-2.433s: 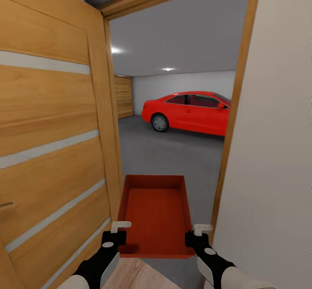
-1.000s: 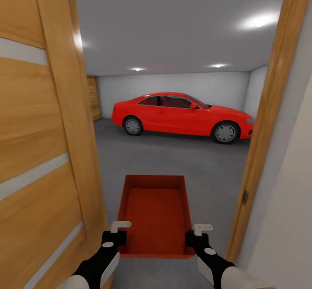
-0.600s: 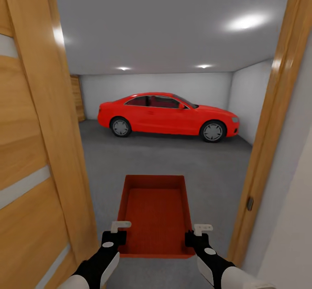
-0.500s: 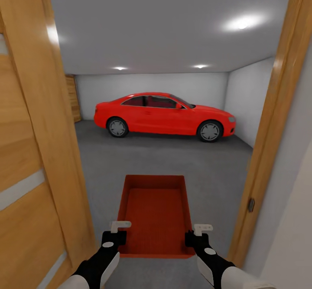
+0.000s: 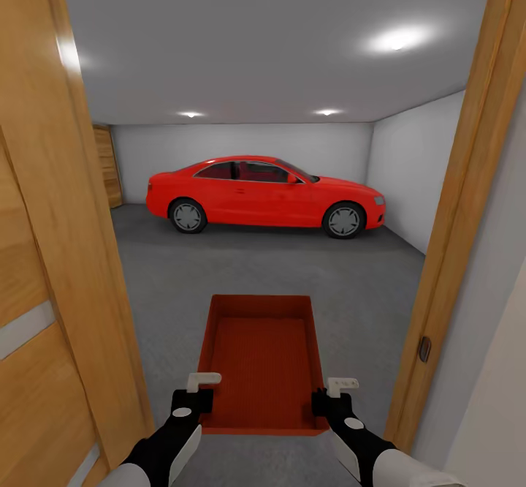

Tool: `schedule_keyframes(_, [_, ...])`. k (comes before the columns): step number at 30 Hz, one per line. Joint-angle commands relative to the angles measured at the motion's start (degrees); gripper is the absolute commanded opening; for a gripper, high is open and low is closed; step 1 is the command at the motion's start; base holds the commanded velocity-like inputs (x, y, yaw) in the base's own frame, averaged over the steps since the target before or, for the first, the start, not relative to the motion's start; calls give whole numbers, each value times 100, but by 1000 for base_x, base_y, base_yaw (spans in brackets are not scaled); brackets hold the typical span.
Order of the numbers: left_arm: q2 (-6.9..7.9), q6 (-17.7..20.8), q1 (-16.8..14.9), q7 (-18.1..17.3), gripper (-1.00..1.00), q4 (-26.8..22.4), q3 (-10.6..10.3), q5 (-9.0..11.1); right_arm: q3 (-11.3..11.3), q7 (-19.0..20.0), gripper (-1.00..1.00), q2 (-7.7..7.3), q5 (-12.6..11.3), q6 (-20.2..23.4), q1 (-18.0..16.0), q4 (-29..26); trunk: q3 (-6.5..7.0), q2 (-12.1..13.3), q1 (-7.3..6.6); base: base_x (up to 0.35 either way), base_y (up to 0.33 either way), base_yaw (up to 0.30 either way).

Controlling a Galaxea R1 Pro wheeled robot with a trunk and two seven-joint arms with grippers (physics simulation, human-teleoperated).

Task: Move the two storage containers from the living room to the garage. In the garage, place one container on the floor and stack the other container on top of it (either order is fine).

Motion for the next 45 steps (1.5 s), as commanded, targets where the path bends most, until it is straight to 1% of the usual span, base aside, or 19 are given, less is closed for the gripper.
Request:
schedule_keyframes(1, [11,35,-10,72,-100,-22,272,174,-63,14,-100,-42,-17,-14,-3,-6,-10,-8,2,22,0,0])
schedule_keyframes(7, [7,37,-10,72,-100,-14,267,174,-63,15,-100,-42,-21,-19,-3,-6,-10,-8,2,226,0,0])
schedule_keyframes(45, [11,43,-10,72,-100,-13,265,173,-63,14,-100,-42,-15,-19,-3,-6,-10,-8,2,321,0,0])
